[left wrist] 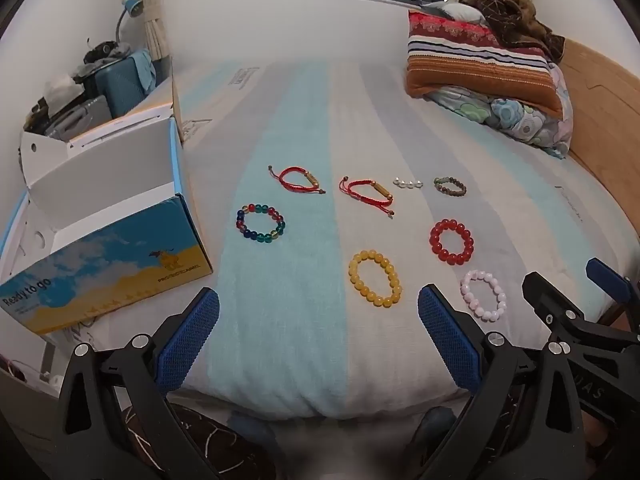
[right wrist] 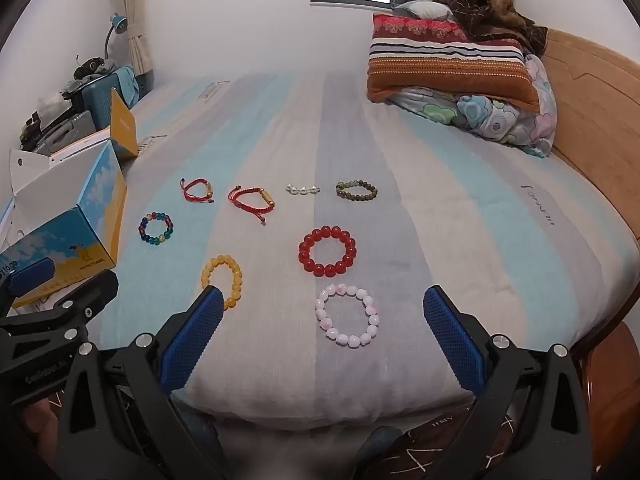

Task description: Organize jewelry

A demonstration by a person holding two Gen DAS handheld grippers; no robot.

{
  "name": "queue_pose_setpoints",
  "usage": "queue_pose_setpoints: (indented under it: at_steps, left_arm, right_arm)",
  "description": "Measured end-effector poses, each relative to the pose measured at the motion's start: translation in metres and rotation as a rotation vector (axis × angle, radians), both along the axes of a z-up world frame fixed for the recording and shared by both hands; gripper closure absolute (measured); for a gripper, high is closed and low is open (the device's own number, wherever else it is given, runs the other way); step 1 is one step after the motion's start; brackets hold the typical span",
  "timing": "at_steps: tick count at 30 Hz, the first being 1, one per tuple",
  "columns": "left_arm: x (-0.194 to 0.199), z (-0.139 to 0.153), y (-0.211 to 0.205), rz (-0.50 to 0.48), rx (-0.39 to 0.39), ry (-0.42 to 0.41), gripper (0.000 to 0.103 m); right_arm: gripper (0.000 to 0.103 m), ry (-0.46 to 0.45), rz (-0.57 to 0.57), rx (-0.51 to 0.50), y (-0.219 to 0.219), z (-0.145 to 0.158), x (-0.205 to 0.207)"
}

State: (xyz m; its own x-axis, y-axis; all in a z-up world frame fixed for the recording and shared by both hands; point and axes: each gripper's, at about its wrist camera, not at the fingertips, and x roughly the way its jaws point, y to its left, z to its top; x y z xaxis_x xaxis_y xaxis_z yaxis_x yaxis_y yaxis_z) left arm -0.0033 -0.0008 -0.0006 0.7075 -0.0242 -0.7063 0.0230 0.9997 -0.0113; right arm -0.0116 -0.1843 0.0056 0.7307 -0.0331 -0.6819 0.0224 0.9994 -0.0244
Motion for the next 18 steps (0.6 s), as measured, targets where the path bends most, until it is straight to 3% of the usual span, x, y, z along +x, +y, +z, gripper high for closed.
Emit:
queue_pose_setpoints:
  at_steps: [18]
  left_arm:
    - [0.0034,0.0051,0.0011,-0.013,0.014,0.004,0.005]
  right_arm:
    - [0.007,-0.002,-0.001,0.006,-0.0018,0.0003,-0.0008]
